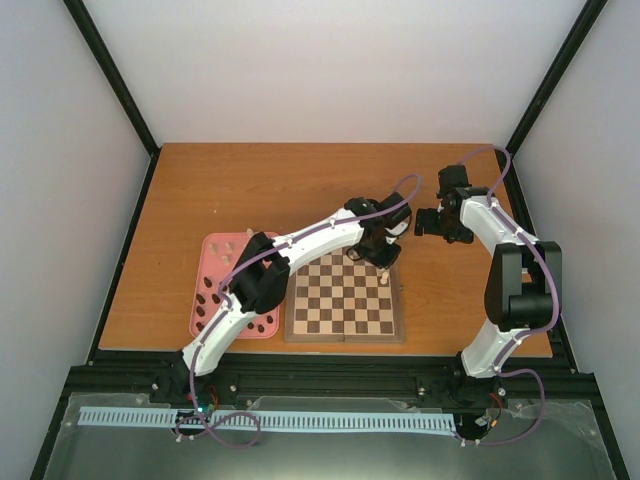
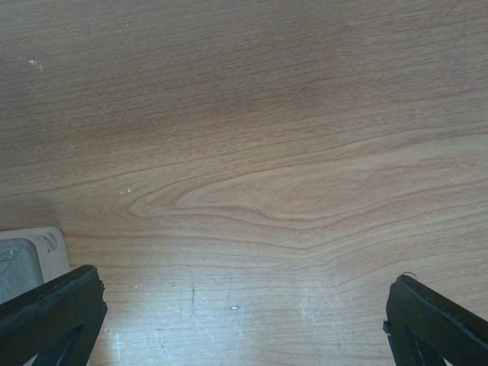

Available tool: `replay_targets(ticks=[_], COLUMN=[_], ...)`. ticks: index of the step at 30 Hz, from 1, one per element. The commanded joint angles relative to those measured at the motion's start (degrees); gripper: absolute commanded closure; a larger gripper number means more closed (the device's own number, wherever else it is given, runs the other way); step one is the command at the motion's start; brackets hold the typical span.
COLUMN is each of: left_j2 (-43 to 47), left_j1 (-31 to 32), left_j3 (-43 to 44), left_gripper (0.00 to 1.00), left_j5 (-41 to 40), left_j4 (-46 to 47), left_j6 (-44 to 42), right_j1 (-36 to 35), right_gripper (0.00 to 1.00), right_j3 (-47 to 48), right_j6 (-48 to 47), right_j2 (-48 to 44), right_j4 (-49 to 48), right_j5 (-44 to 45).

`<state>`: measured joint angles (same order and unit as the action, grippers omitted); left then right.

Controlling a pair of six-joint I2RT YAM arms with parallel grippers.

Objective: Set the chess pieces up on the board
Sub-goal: Place the chess piece on the chessboard.

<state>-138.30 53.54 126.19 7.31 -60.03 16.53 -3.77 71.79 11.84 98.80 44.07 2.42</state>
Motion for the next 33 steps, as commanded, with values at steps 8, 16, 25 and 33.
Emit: replay_targets(ticks=[8, 16, 25, 33], left_j2=[-1.68, -2.15, -1.36, 1.0], left_j1=[1.01, 1.09, 1.11, 1.06], left_j3=[2.7, 3.09, 3.1, 4.89], left_gripper=[0.9, 0.8, 0.68, 0.51], left_j5=[0.65, 0.21, -0.71, -0.57], left_j4=[-0.79, -0.7, -0.99, -2.45], left_j6=[-1.63, -1.66, -2.04, -3.04], right_j1=[0.51, 0.48, 0.46, 0.48], right_gripper=[0.0, 0.0, 0.0, 0.0], right_j3=[-0.35, -0.31, 0.25, 0.87], right_j6=[-0.41, -0.5, -0.33, -0.24], right_j2=[-1.69, -1.85, -1.92, -2.05], right_j4=[-0.39, -0.22, -0.04, 0.05], right_j5=[1.04, 0.94, 0.64, 0.4])
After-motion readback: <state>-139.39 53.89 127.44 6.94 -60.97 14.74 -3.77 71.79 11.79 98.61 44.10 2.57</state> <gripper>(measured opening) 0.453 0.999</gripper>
